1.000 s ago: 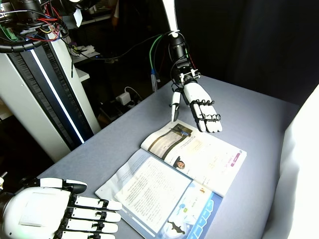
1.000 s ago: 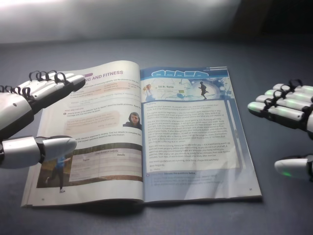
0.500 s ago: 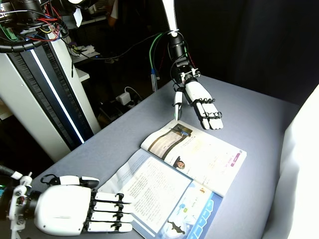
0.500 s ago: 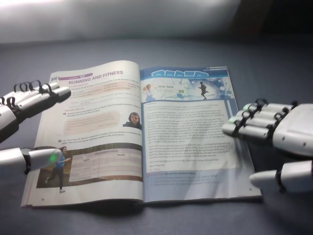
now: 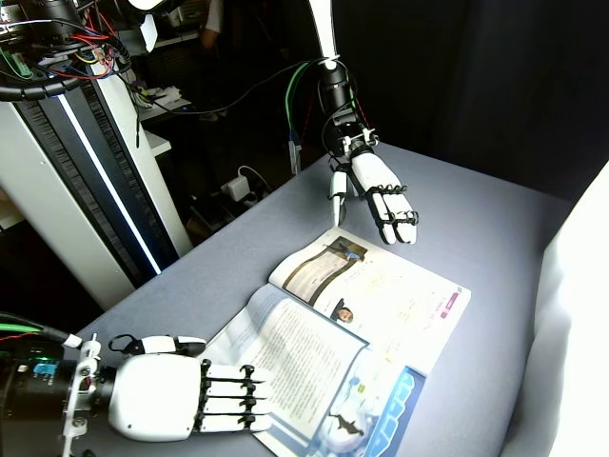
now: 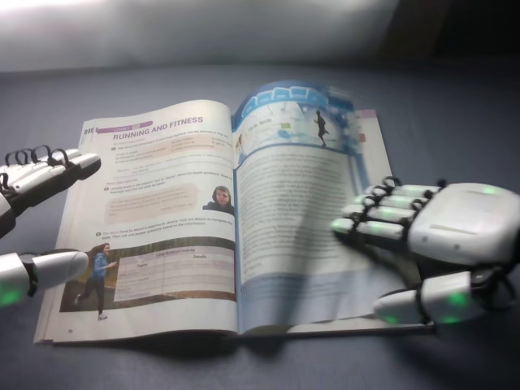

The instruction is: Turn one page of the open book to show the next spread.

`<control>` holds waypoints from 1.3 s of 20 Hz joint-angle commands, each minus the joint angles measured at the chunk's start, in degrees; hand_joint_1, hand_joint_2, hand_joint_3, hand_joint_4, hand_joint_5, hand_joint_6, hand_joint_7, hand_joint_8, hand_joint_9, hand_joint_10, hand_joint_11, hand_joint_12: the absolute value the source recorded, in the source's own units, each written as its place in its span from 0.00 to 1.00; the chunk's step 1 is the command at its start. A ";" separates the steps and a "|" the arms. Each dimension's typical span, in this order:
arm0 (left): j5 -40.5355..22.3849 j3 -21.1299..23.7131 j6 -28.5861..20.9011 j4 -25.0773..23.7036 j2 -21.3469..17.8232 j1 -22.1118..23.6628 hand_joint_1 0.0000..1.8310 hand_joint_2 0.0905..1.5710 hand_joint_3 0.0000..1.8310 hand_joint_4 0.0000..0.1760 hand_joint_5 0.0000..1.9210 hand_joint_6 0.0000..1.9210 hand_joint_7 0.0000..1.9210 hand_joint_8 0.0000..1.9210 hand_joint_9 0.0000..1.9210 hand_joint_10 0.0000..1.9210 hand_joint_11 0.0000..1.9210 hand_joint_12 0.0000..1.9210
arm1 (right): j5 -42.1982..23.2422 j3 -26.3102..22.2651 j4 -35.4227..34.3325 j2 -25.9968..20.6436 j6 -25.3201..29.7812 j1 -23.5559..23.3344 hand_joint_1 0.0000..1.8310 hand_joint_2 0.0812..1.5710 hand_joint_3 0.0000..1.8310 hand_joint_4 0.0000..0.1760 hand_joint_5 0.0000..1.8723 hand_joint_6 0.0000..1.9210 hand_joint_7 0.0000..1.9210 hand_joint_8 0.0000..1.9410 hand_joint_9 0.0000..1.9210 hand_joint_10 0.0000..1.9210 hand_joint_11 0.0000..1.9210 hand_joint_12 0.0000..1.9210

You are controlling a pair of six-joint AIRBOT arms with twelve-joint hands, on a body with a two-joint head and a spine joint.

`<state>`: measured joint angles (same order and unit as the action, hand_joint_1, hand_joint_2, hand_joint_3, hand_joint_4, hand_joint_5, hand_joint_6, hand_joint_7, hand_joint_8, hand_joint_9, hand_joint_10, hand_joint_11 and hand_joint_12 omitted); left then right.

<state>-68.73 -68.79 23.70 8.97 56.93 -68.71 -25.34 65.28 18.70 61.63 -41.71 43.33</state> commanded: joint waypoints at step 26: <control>-5.77 -1.38 -1.82 3.29 3.23 -3.94 0.02 0.99 0.05 0.00 0.13 0.03 0.10 0.01 0.09 0.01 0.00 0.45 | -27.28 6.47 15.21 18.74 10.92 -18.44 0.00 0.73 0.00 0.00 0.00 0.00 0.00 0.00 0.00 0.00 0.00 0.00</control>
<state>-70.91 -69.87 21.67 11.31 59.13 -72.49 -45.41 71.90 35.79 80.44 -30.48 25.15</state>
